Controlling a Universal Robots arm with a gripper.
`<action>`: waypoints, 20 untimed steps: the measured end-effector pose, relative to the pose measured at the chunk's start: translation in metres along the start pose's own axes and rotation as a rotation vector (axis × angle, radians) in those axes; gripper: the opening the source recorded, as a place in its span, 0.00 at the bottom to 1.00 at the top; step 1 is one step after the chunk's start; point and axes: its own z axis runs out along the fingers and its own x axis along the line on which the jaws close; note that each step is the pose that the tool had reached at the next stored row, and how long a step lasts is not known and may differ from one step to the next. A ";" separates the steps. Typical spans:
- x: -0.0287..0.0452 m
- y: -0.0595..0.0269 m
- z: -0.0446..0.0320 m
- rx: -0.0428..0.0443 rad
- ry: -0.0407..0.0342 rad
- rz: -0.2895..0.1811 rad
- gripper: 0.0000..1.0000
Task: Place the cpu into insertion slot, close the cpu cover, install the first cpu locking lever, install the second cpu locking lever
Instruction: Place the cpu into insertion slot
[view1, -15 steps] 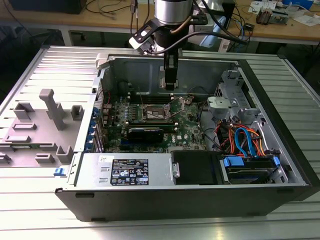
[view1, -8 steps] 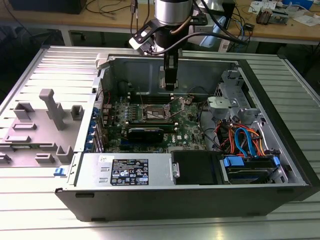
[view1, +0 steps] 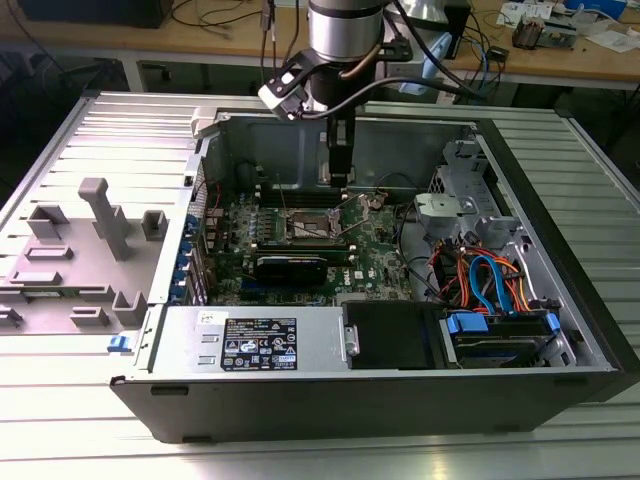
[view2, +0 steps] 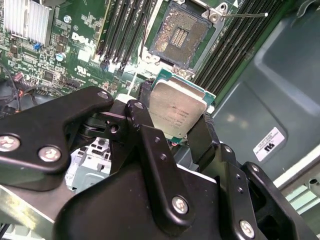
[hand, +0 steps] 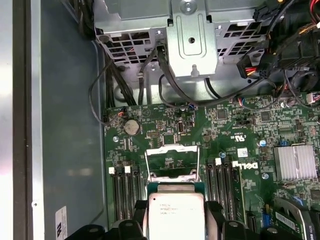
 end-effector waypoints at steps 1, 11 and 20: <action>-0.0002 -0.0003 0.0017 0.0000 -0.0001 0.000 0.54; -0.0042 -0.0117 0.0160 0.0002 0.0027 -0.002 0.54; -0.0052 -0.0124 0.0238 0.0006 0.0048 -0.032 0.54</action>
